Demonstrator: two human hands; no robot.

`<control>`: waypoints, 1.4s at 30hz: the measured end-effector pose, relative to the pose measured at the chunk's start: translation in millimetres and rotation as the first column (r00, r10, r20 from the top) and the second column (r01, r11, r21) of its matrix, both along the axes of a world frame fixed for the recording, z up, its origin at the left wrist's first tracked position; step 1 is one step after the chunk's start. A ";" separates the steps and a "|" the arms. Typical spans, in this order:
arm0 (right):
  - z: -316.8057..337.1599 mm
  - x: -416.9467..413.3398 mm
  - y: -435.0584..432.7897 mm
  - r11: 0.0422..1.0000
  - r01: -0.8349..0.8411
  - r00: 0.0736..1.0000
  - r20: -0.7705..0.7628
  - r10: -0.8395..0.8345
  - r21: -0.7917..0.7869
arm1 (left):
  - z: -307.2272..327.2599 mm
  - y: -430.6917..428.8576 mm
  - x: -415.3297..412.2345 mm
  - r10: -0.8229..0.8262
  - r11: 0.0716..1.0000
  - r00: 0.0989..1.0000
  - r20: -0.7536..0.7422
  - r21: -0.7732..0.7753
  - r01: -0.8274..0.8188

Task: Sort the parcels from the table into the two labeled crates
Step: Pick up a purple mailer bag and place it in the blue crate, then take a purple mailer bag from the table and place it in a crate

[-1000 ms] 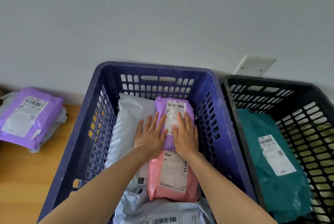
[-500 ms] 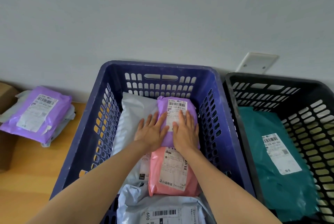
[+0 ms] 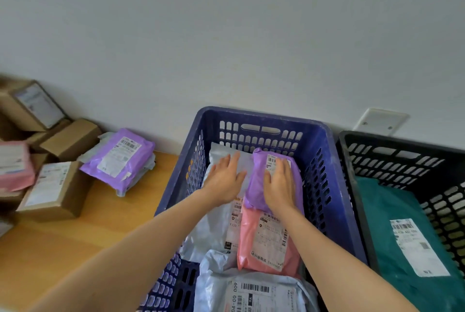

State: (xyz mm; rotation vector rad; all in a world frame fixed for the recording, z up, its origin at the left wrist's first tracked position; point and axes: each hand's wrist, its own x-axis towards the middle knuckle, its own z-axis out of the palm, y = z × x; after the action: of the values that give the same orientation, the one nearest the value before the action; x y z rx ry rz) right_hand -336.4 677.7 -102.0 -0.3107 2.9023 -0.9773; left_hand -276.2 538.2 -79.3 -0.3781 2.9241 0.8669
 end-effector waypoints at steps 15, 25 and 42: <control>94.8 95.8 -116.3 0.963 -0.019 0.985 -0.172 -0.028 -0.267 | 111.0 -117.1 102.4 0.029 0.996 0.934 -0.356 0.086 0.002; 86.2 198.1 -197.6 0.979 -0.062 0.982 -0.189 0.024 -0.195 | 94.0 -230.8 222.4 0.087 0.994 0.940 -0.330 0.088 -0.061; 22.4 236.1 -286.5 0.983 -0.105 0.993 -0.063 0.096 -0.149 | 21.6 -325.3 279.1 0.167 0.986 0.970 -0.174 0.025 -0.165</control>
State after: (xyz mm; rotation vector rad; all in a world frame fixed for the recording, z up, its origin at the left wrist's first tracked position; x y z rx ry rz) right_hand -100.3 391.1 -79.6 -0.4961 2.8338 -1.1933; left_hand 2.9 212.9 -57.7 -0.5822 3.0825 0.9841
